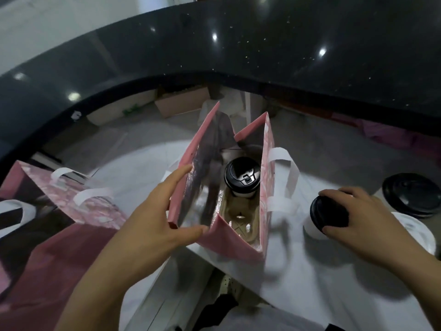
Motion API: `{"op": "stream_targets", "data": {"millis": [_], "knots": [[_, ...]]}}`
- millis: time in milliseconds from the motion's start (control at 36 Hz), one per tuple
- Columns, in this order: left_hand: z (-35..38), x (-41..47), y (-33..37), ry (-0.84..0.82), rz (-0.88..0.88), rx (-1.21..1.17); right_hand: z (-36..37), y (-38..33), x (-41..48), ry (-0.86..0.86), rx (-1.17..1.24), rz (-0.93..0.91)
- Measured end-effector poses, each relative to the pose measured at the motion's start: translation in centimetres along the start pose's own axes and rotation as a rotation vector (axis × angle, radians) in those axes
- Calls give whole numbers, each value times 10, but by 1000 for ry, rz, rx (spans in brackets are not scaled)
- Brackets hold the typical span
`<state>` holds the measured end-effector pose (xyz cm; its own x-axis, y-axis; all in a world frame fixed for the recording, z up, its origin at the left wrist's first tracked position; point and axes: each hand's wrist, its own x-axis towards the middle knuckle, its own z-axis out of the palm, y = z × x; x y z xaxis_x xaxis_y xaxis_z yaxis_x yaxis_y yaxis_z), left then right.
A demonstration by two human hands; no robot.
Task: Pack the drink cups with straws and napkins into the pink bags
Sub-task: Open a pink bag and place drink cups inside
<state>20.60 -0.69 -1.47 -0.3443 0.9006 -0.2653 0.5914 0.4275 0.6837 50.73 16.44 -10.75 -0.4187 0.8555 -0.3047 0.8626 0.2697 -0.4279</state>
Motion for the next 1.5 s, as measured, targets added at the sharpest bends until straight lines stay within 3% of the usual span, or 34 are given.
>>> {"op": "stream_targets", "data": {"millis": [222,389,472,583,694,889,1222,1500], "knots": [[-6,4,-2,-131,20,-113,-44,-28,-8,345,102,-124],[-7,11,-13,-216,49,-203,-87,-85,-26,563,243,-422],[-7,13,-21,-240,80,-231,-102,-121,-37,476,237,-556],[-8,18,-27,-268,120,-225,-105,-161,-42,224,158,-692],[-9,21,-29,-281,177,-216,-91,-190,-28,-21,-133,-692],[-16,23,-36,-327,189,-251,-57,-209,7,-207,-410,-648],[-24,23,-39,-334,203,-241,5,-195,41,-348,-602,-630],[-21,24,-40,-386,205,-297,15,-184,48,-224,-550,-727]]}}
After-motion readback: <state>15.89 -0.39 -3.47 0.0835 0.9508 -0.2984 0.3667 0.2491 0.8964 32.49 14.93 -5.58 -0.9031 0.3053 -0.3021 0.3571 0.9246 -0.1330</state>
